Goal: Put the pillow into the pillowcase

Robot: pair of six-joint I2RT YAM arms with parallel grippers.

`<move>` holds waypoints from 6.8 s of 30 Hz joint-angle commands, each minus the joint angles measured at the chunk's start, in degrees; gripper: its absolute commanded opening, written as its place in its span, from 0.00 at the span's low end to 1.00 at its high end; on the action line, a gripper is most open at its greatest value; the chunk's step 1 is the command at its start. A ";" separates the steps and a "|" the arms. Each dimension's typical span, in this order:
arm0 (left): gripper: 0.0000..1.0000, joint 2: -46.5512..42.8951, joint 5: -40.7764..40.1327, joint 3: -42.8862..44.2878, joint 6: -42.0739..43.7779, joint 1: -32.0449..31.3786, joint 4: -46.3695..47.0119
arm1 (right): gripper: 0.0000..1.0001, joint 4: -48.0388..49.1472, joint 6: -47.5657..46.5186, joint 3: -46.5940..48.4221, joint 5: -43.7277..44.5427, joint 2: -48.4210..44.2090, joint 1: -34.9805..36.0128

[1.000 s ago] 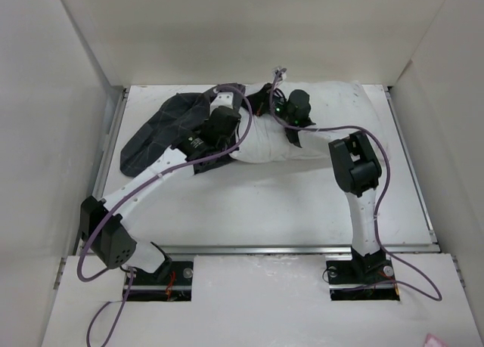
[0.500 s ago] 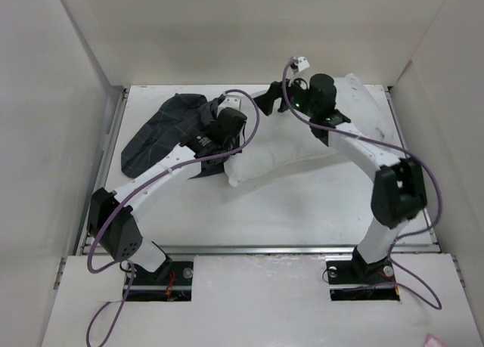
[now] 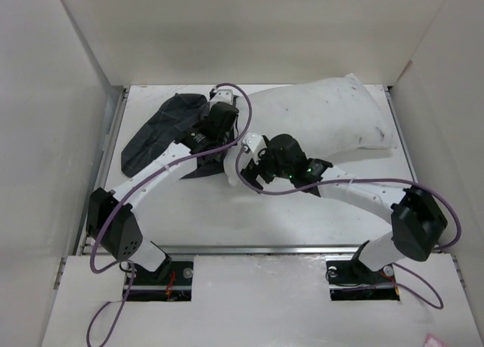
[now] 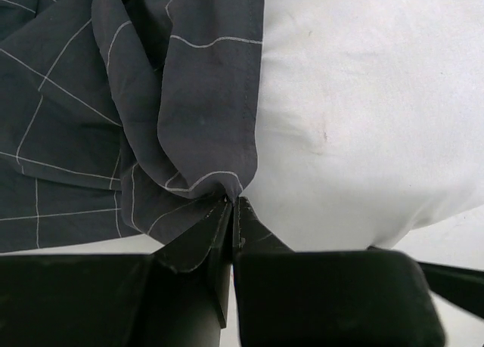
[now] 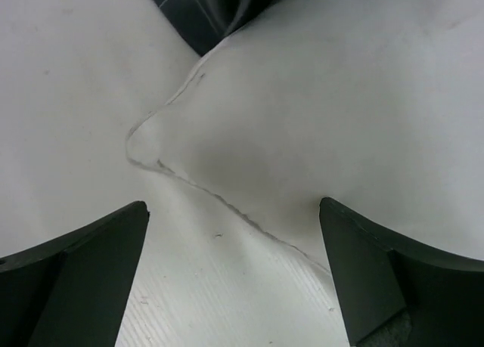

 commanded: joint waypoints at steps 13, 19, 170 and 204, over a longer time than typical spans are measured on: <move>0.00 -3.56 0.43 -1.56 0.25 1.15 1.85 | 0.56 30.70 -8.28 0.03 22.20 14.12 4.82; 0.00 -3.56 1.56 -1.56 0.77 1.15 1.33 | 0.00 36.13 -6.79 0.65 30.82 12.82 4.82; 0.00 -1.89 12.99 14.42 2.09 -10.10 -3.60 | 0.00 52.29 25.20 0.76 5.27 -0.56 -8.19; 0.70 -1.18 14.51 16.52 -2.40 -8.25 -14.32 | 1.00 41.76 33.78 -3.32 -23.92 6.41 -17.77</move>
